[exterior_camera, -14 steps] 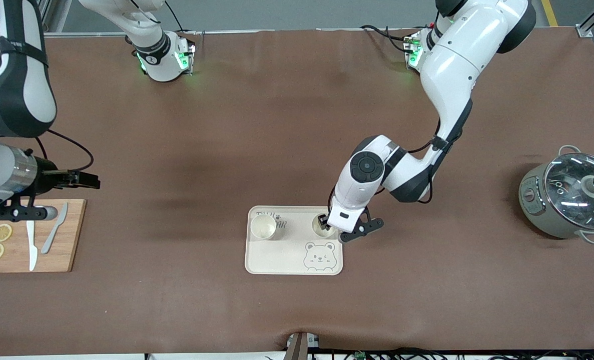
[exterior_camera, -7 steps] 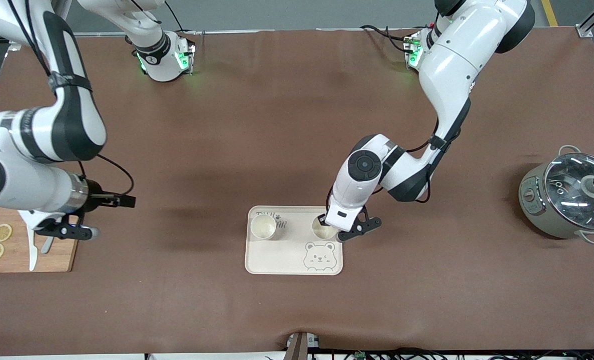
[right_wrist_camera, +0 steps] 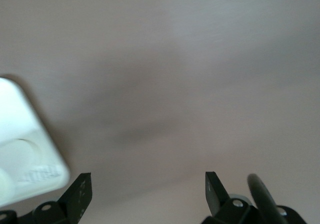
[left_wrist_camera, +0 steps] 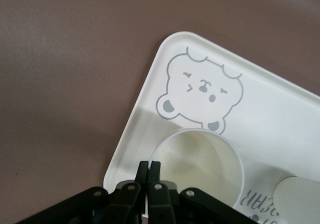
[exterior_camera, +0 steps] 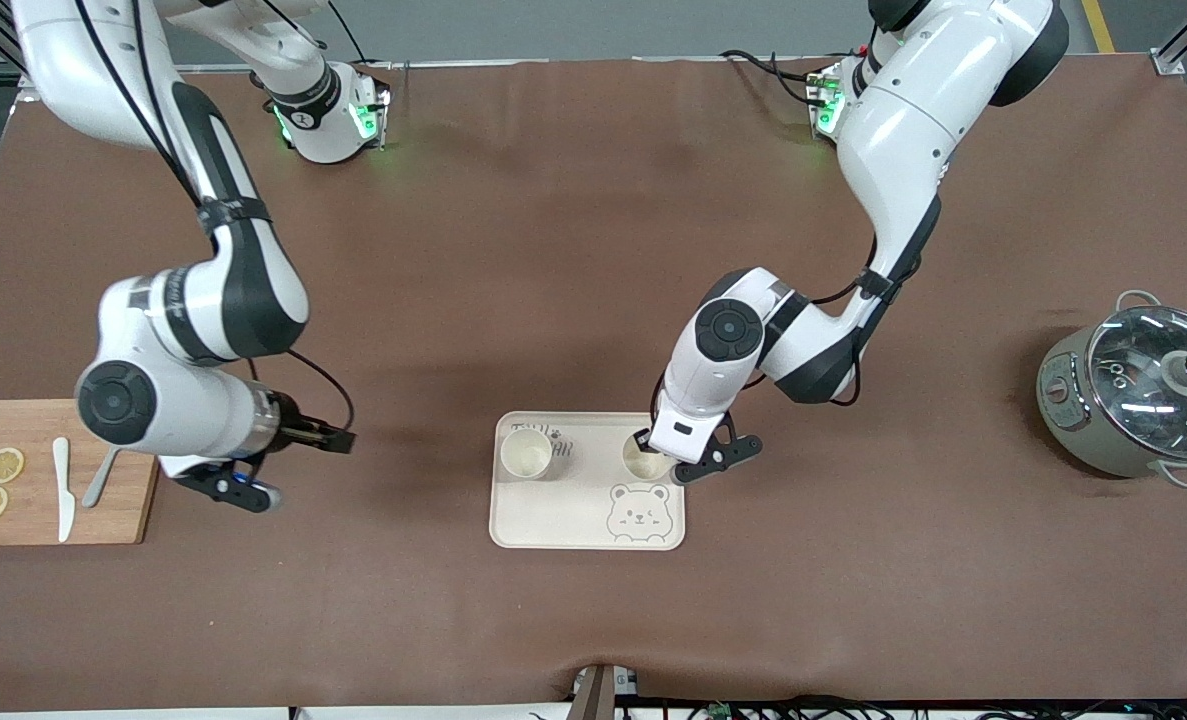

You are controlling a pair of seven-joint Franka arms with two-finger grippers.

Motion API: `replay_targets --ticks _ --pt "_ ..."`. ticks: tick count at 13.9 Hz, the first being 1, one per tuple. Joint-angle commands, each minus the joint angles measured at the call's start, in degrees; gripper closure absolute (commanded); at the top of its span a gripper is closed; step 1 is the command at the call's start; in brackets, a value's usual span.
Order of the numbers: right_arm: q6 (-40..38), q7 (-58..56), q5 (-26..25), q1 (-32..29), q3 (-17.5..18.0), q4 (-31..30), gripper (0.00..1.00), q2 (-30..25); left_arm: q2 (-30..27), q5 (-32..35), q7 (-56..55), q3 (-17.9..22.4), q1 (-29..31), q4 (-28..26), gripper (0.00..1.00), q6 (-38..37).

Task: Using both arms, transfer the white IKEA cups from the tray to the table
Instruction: 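Grasp the other cup with the right gripper while the left gripper lifts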

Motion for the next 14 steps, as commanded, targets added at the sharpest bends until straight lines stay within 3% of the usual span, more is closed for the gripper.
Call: replay_targets --ticks 1,3,6,10,14 --pt "4.8 4.7 7.5 2.4 -0.3 2.9 0.00 3.3 -2.4 1.6 0.3 0.6 -0.3 0.3 1.00 -0.2" --pt "6.3 7.7 9.8 4.0 -0.3 2.8 0.00 3.7 -4.1 1.6 0.8 0.6 0.3 0.0 1.00 -1.2" --pt "9.2 13.4 9.2 7.6 -0.4 2.7 0.00 4.7 -7.0 1.6 1.0 0.7 2.2 0.0 1.00 -3.4" --pt "17.5 19.9 8.9 12.7 -0.5 2.3 0.00 8.0 -13.1 1.5 4.0 0.6 8.0 0.0 1.00 -8.8" --pt "18.5 22.4 8.9 14.8 -0.6 0.4 0.01 9.1 -15.8 1.4 5.0 0.6 13.0 -0.5 1.00 -15.0"
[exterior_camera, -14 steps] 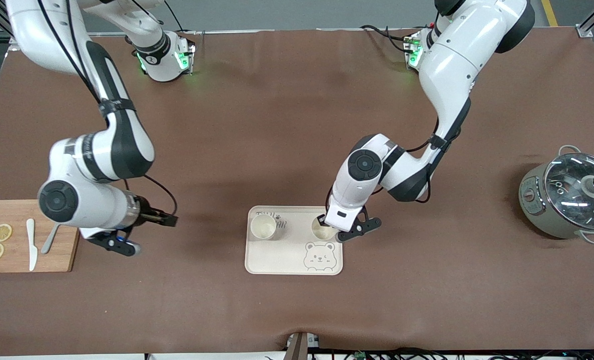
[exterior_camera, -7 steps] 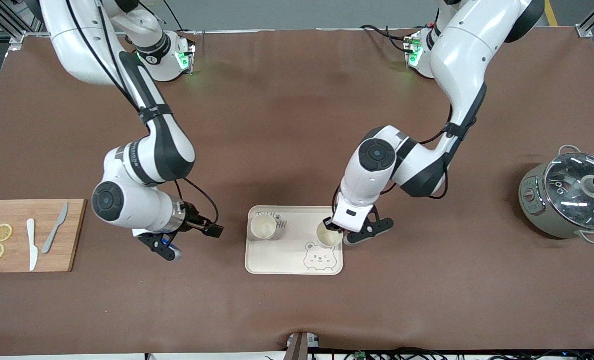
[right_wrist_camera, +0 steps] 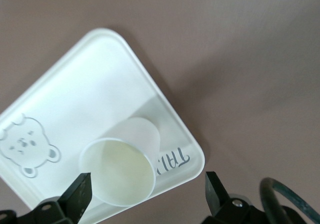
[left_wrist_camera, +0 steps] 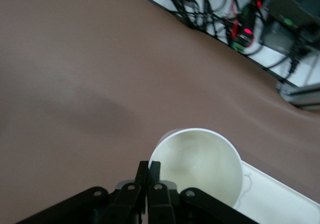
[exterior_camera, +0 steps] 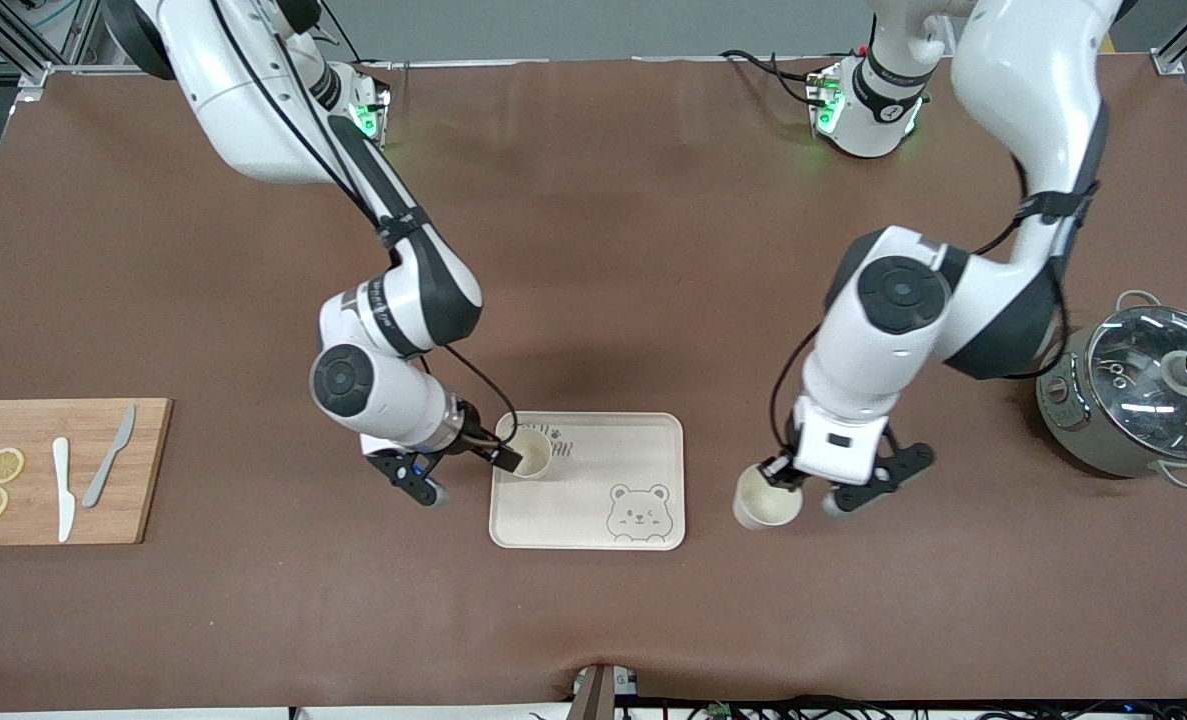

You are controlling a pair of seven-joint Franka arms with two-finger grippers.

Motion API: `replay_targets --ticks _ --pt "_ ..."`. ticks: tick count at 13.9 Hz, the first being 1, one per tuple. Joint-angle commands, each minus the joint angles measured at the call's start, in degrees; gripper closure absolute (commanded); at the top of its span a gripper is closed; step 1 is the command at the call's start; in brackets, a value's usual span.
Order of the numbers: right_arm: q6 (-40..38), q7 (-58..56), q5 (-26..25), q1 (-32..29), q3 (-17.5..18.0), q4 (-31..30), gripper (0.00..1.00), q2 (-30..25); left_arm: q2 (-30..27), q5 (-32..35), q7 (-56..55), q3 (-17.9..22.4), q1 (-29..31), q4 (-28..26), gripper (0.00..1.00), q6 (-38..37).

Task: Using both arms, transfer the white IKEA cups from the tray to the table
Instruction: 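Grasp the other cup with the right gripper while the left gripper lifts, then carry the cup toward the board while the left gripper lowers its cup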

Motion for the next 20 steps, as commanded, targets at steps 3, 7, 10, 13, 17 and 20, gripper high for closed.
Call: replay_targets --ticks 3,7,10,13,17,20 --pt "0.4 1.0 0.5 0.9 -0.6 -0.9 0.25 0.8 -3.2 1.3 0.5 -0.7 7.9 -7.6 1.00 -4.4" --pt "1.4 5.0 0.6 2.0 -0.5 -0.7 0.88 1.5 -4.1 1.3 0.4 -0.8 13.0 -15.3 1.00 -1.1" --pt "1.3 5.5 1.1 1.9 -0.5 -0.1 1.00 1.4 -7.3 1.3 0.4 -0.9 16.7 -27.1 1.00 11.9" --pt "0.5 5.3 1.8 1.0 -0.4 1.3 1.00 0.2 -9.0 1.3 0.4 -0.8 17.9 -32.0 1.00 14.8" --pt "-3.6 3.2 1.1 -2.4 -0.4 1.8 1.00 -2.9 -9.5 1.4 0.5 -0.8 19.2 -33.7 1.00 14.8" --pt "-14.7 -8.1 0.9 -7.1 -0.6 1.2 1.00 -6.4 -9.2 1.7 0.5 -0.7 19.9 -34.7 1.00 16.1"
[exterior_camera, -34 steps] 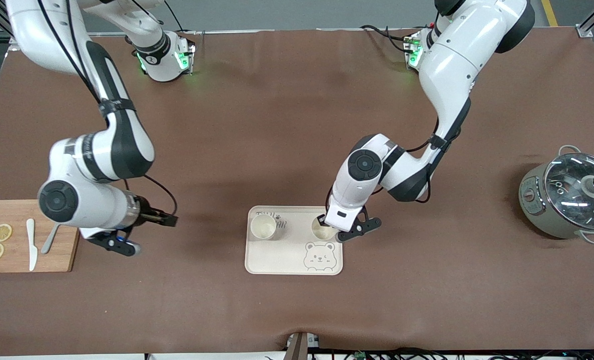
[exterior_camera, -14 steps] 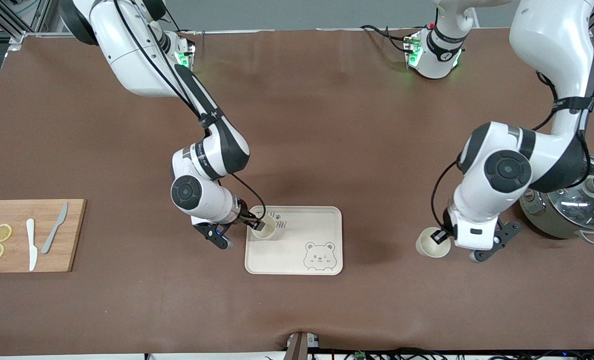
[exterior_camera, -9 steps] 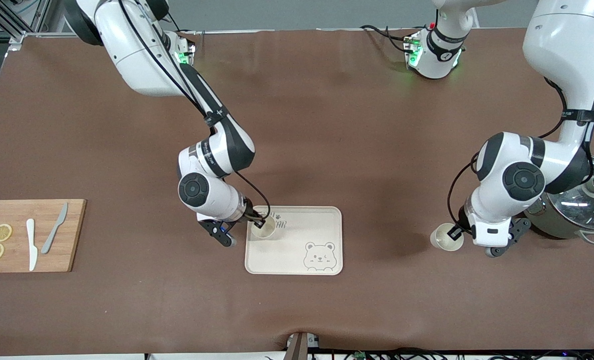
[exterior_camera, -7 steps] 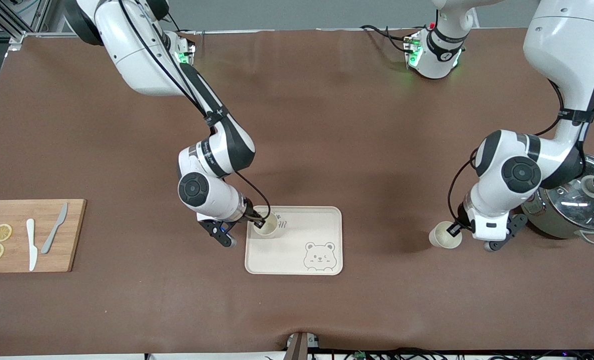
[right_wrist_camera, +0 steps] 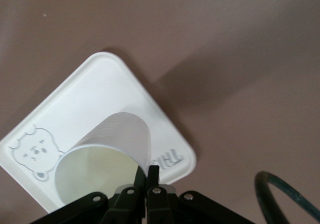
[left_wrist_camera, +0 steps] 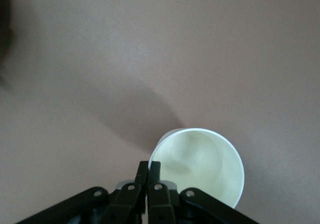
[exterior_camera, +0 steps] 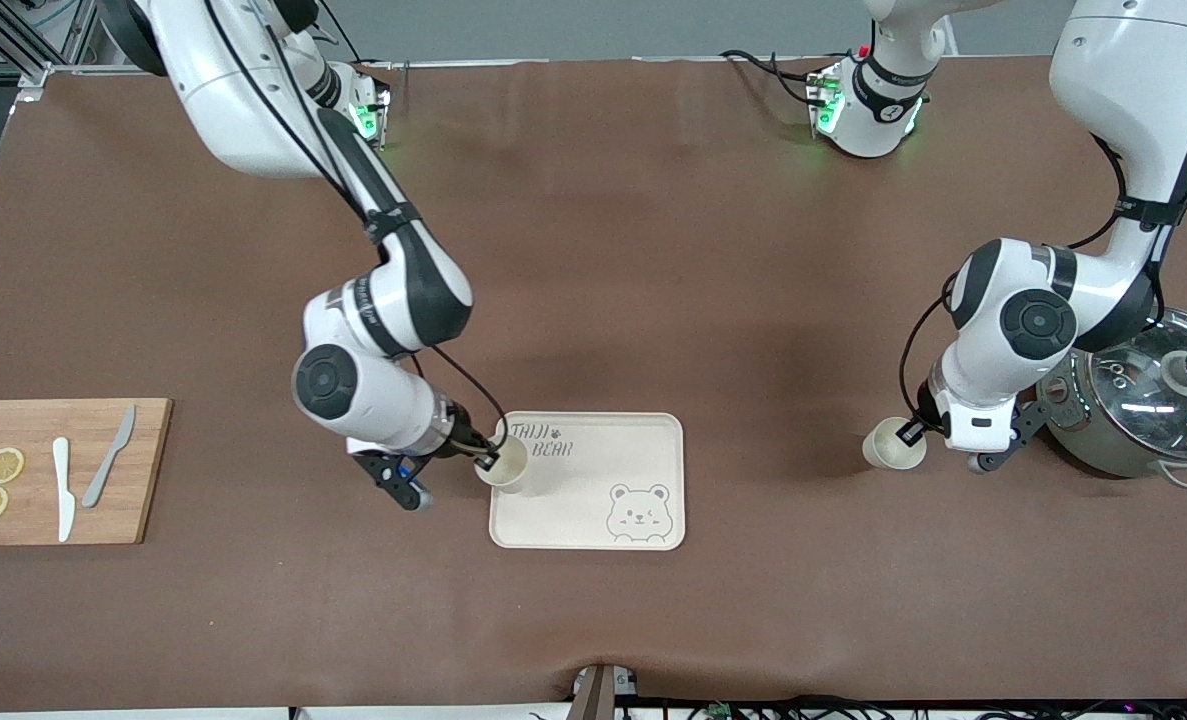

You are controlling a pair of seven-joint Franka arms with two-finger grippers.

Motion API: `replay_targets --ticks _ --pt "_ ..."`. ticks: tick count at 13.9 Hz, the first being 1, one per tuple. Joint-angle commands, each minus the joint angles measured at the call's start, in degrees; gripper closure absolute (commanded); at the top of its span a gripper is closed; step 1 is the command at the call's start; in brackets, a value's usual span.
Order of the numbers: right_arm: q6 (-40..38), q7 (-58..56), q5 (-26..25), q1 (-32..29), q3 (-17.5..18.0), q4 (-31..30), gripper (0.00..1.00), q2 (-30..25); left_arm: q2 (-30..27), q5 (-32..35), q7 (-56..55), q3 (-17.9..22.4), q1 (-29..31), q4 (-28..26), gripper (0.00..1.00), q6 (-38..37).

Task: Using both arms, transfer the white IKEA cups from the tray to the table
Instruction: 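Carry the cup toward the board while the left gripper lowers its cup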

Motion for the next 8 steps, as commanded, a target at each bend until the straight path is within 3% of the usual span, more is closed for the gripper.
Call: replay_targets --ticks 1,5,8 --pt "-8.9 -7.7 0.6 -5.5 0.6 -1.3 1.00 -4.0 -1.5 2.3 -0.3 -0.6 1.4 -2.8 1.00 2.2" --pt "-16.6 -24.9 -0.9 -13.8 0.4 -3.5 1.00 -8.9 -1.2 3.8 -0.4 -0.5 1.4 -2.9 1.00 2.1" --pt "-16.8 -29.8 -6.4 -17.4 0.5 -11.9 1.00 -16.1 -1.1 4.1 -1.3 -0.6 1.2 -3.1 1.00 2.1"
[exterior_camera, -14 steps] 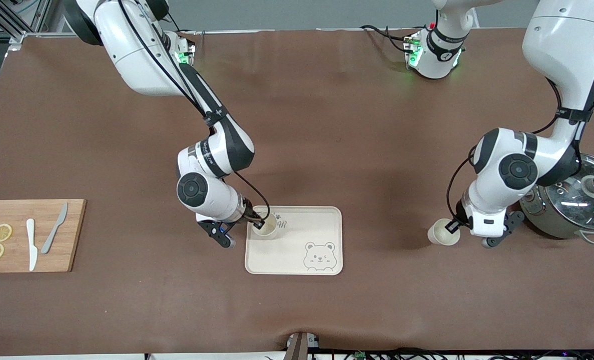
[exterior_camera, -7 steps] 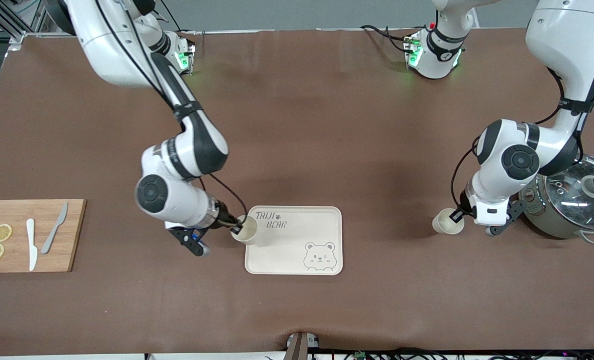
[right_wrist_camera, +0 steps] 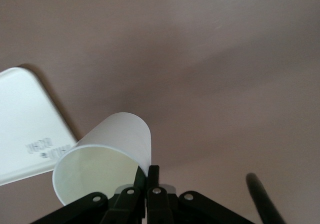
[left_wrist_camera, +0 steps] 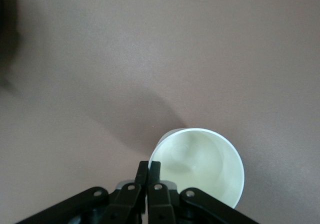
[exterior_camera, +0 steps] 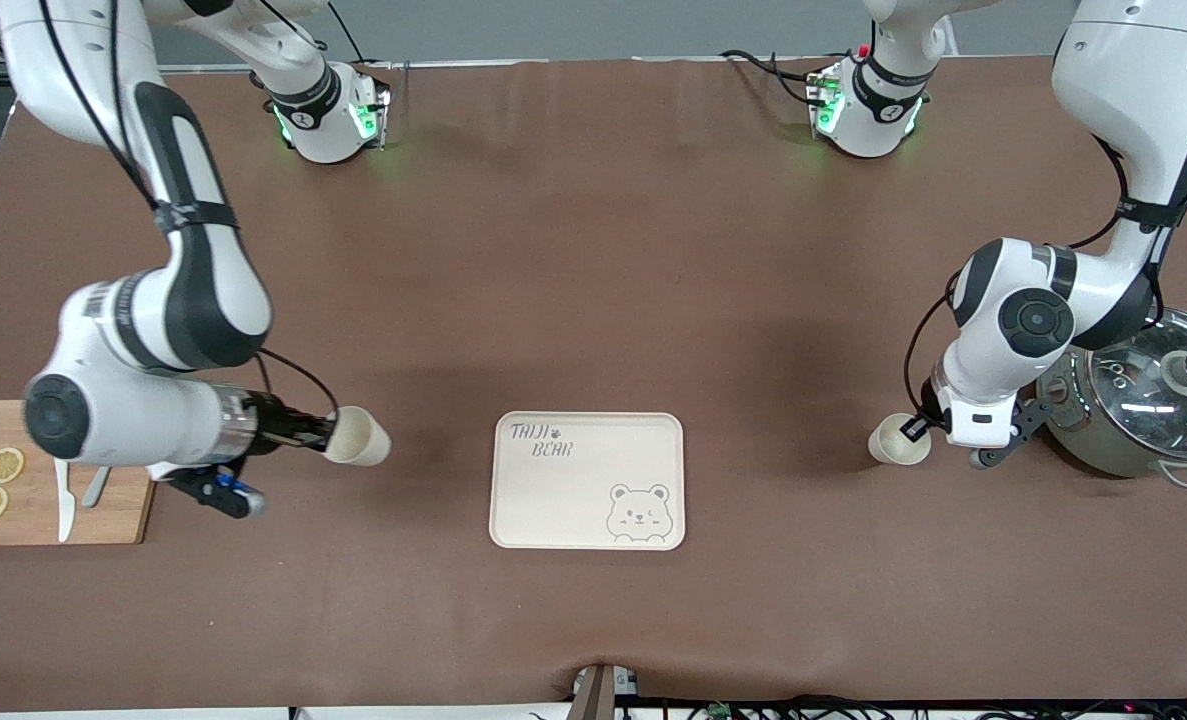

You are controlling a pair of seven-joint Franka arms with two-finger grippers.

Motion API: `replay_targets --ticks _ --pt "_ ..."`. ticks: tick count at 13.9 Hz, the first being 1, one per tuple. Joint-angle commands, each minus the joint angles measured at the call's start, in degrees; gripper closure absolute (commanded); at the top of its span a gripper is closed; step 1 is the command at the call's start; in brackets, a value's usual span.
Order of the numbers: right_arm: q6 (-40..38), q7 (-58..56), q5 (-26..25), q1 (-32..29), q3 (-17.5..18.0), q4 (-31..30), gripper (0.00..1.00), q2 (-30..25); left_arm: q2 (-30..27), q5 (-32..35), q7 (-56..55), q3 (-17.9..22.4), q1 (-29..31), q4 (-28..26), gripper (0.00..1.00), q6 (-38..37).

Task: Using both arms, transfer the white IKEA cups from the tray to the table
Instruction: 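Carry the cup toward the board while the left gripper lowers its cup, then set down and release the cup with the right gripper while the left releases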

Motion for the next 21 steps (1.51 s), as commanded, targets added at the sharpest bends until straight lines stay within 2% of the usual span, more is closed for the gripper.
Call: replay_targets --ticks 1,5,6,7,8,10,13,16,21 --pt "0.7 -3.9 -2.5 -2.9 1.1 -11.9 1.00 -9.8 -1.1 1.7 -1.4 -0.5 0.2 -1.5 1.00 0.9" --pt "1.7 -14.4 -3.9 -9.0 1.0 -22.5 1.00 -17.3 -1.0 1.7 -1.5 -0.5 0.1 -2.3 1.00 0.6" --pt "2.8 -14.8 -4.8 -9.8 1.0 -24.5 1.00 -18.0 -0.9 1.7 -1.3 -0.5 0.1 -2.3 0.96 0.6" --pt "4.9 -15.5 -5.8 -11.3 1.1 -26.8 1.00 -18.3 -0.7 1.7 -1.2 -0.5 0.2 -2.2 0.53 0.6" --pt "8.6 -19.3 -6.1 -13.2 1.1 -29.3 1.00 -18.3 -0.8 1.7 -1.1 -0.5 0.2 -2.1 0.01 0.6" --pt "14.4 -27.6 -6.1 -16.9 1.2 -34.0 1.00 -17.9 -1.1 1.7 -0.7 -0.7 0.1 -1.3 0.00 0.5" --pt "16.9 -30.9 -6.0 -18.4 1.2 -38.8 1.00 -17.8 -1.5 1.7 -0.8 -0.9 0.0 2.2 0.00 -0.3" --pt "23.5 -35.2 -6.0 -21.0 1.2 -42.5 1.00 -16.4 -1.3 1.7 -0.8 -2.4 -0.1 7.2 0.00 -3.2" --pt "26.3 -36.8 -6.0 -21.8 1.2 -43.6 1.00 -13.8 -1.4 1.7 1.5 -2.9 -0.2 11.7 0.00 -4.5"
